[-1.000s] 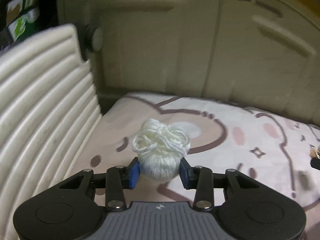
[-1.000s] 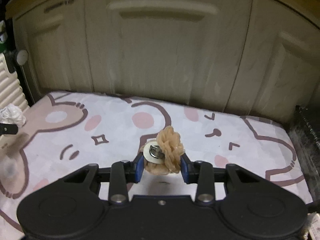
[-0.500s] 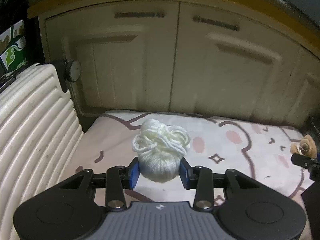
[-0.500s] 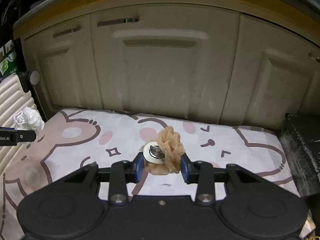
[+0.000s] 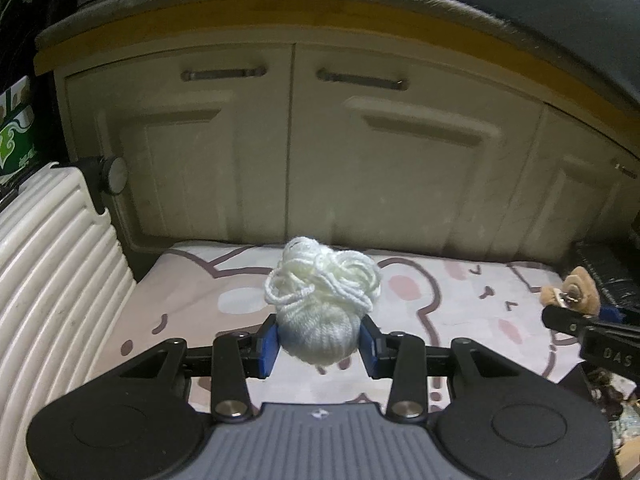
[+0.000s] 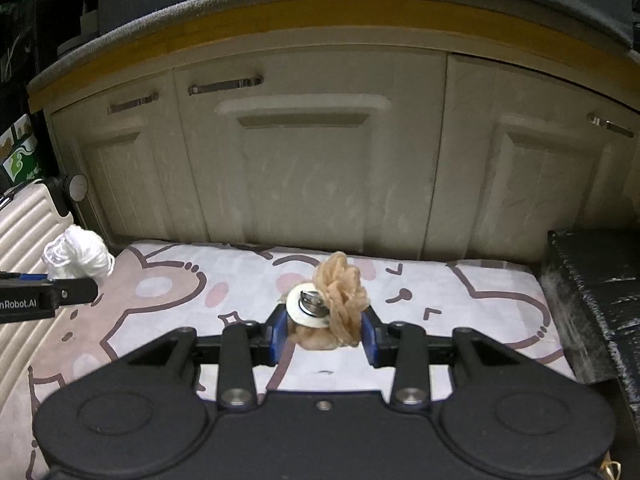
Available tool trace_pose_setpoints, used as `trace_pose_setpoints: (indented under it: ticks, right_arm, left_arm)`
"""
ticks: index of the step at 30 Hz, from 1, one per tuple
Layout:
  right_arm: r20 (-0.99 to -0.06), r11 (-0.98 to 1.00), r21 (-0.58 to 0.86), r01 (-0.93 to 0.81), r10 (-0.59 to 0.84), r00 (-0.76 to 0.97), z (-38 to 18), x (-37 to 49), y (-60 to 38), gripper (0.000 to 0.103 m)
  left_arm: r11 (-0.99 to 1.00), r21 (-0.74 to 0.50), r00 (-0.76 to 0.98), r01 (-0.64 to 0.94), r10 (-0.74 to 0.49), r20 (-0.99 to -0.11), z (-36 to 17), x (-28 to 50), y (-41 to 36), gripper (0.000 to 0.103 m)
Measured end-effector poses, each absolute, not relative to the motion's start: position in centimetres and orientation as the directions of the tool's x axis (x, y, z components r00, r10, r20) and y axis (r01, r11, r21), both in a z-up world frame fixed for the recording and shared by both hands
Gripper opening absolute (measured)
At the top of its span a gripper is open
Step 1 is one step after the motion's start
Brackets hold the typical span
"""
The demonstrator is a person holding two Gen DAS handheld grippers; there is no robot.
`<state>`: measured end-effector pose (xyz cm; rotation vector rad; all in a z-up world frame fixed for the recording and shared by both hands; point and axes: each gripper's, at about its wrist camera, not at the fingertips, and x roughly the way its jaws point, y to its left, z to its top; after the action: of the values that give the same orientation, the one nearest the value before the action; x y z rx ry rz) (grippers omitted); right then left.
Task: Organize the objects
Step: 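Lift and carry the yarn ball and flower clip over the black box with both tools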
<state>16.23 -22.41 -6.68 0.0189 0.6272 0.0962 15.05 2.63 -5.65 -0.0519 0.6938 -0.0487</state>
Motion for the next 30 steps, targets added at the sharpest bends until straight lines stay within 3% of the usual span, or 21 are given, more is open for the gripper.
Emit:
trace_pose_setpoints:
  ticks: [30]
  right_arm:
    - [-0.541,0.999,0.030,0.035,-0.013,0.841,-1.4,9.4,-33.1,0.039]
  left_arm:
    - [0.947,-0.130,0.754,0.295,-0.314,-0.577,-1.9,11.6,-10.7,0.042]
